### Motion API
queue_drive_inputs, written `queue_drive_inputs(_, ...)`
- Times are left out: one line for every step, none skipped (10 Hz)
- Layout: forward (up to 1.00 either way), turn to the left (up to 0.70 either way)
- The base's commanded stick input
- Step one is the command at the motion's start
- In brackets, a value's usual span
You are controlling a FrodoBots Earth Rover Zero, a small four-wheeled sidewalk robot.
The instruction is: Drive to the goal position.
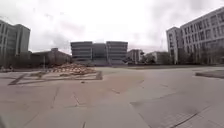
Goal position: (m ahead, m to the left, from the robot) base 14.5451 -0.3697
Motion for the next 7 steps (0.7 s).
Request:
queue_drive_inputs(0.70, 0.02)
queue_drive_inputs(0.70, 0.02)
queue_drive_inputs(0.70, 0.02)
queue_drive_inputs(0.70, 0.02)
queue_drive_inputs(0.70, 0.02)
queue_drive_inputs(0.70, 0.02)
queue_drive_inputs(0.70, 0.02)
